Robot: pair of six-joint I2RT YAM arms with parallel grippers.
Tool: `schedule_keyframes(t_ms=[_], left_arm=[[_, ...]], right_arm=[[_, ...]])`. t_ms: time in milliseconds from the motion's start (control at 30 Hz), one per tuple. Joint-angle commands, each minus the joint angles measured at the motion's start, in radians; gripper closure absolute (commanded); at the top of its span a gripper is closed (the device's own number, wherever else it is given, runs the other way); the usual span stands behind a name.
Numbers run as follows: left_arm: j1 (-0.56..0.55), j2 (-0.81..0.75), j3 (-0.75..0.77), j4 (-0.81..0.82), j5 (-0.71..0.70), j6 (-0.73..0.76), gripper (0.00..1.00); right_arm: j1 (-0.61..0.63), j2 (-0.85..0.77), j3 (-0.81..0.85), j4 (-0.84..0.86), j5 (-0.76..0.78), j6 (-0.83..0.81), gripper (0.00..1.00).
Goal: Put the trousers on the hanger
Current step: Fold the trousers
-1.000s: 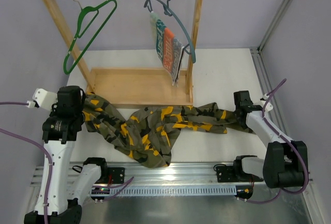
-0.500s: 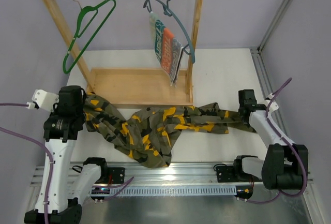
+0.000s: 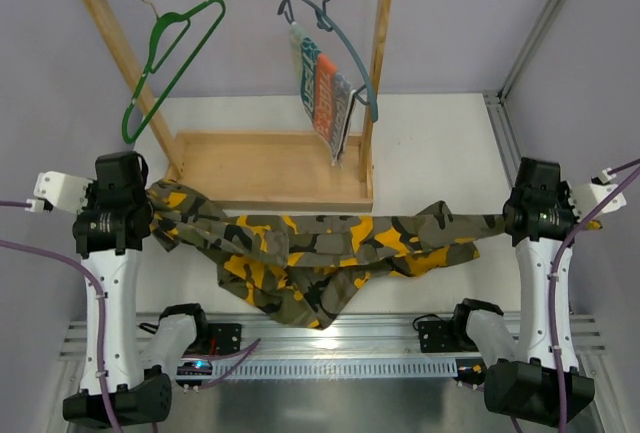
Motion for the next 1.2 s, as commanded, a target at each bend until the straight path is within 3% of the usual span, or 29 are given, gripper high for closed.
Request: schedule_keyframes(t_ms=[0, 200, 467, 833, 1000, 1167], left_arm=[[0.067, 0.005, 0.068, 0.038, -0.109, 0.031, 0.99], [0.172, 0.024, 0.091, 0.058, -0.074, 0.094, 0.99], [0.328, 0.056, 0.116, 0.074, 0.046, 0.135, 0.99], [0.402, 0.064, 0.154, 0.046, 0.038, 0.148, 0.99], [0.437, 0.123, 0.200, 0.021, 0.009, 0.152, 1.00], [0.485, 0.215, 0.165, 0.076, 0.060, 0.100, 0.99]], right_arm=[[-0.020, -0.024, 0.088, -0.036, 0.098, -0.061, 0.96], [-0.037, -0.039, 0.146, -0.015, 0.106, -0.158, 0.96], [-0.046, 0.002, 0.277, -0.130, 0.185, -0.186, 0.96], [-0.046, -0.079, 0.352, -0.194, 0.248, -0.258, 0.96], [-0.046, -0.039, 0.298, -0.101, 0.140, -0.307, 0.96], [-0.044, 0.040, 0.177, 0.077, -0.083, -0.307, 0.96]])
